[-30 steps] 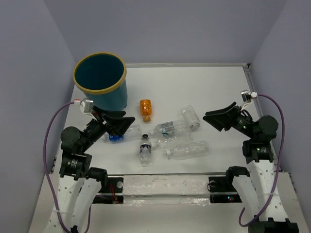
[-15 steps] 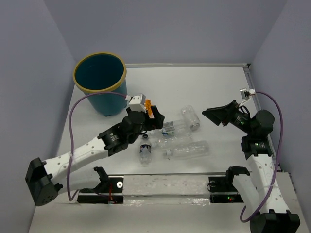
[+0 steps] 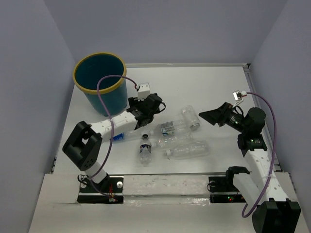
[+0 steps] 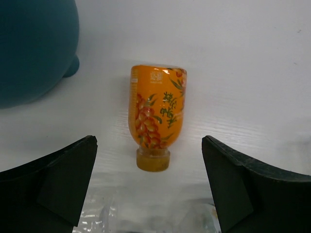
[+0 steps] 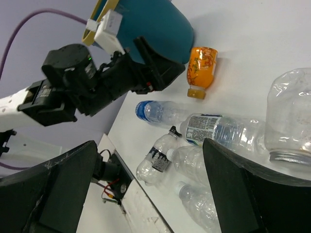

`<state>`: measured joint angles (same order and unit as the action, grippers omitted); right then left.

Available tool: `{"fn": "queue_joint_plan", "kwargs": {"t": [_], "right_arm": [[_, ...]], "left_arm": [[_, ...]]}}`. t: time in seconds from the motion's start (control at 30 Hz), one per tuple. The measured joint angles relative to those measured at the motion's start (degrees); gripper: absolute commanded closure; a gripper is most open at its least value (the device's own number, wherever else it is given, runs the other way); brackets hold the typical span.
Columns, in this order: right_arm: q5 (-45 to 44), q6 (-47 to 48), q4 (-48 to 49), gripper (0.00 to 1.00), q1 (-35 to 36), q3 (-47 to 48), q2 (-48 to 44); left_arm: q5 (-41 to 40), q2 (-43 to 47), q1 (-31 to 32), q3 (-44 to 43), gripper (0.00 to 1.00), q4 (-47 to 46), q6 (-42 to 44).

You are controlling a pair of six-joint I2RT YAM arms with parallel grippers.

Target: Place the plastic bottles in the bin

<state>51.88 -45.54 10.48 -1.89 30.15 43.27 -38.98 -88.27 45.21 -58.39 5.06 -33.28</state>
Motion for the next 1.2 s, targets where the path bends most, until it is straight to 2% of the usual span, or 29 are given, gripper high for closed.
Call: {"fn": "queue_joint_plan", "kwargs": {"t": [0.3, 0.43, 0.53, 0.63, 0.8, 0.93, 1.07, 1.2], "right_arm": [[0.0, 1.6, 0.0, 0.05, 1.8, 0.0, 0.0], [0.0, 1.9, 0.0, 0.05, 2.7, 0.0, 0.0], [0.0, 1.9, 0.0, 0.06, 3.4, 0.0, 0.0], [0.0, 2.0, 0.0, 0.06, 3.7, 0.0, 0.0], [0.0, 2.3, 0.1, 0.06, 3.9, 0.0, 0.3], [-0.3, 2.3, 0.1, 0.08, 4.9, 0.0, 0.8], [-1.2, 2.3, 0.0, 0.10, 6.8, 0.3, 1.1], [-3.7, 3.3, -0.9, 0.11, 10.7, 1.7, 1.1]], "left_arm": [[3.9, -14.6, -5.3, -8.5, 0.01, -2.1, 4.6], [6.1, -18.5, -6.9, -10.0, 0.05, -3.0, 5.9], [7.6, -20.0, -7.7, -10.2, 0.11, -3.8, 6.4], [8.9, -21.4, -8.8, -10.9, 0.27, -4.4, 6.9], [10.3, -21.6, -9.7, -11.1, 0.34, -5.6, 7.5], [12.3, -17.8, -9.4, -11.1, 0.36, -5.2, 8.5], [15.1, -5.9, -8.2, -12.3, 0.37, -4.8, 10.6], [17.4, 8.7, -7.3, -17.8, 0.39, -7.0, 12.7]]}}
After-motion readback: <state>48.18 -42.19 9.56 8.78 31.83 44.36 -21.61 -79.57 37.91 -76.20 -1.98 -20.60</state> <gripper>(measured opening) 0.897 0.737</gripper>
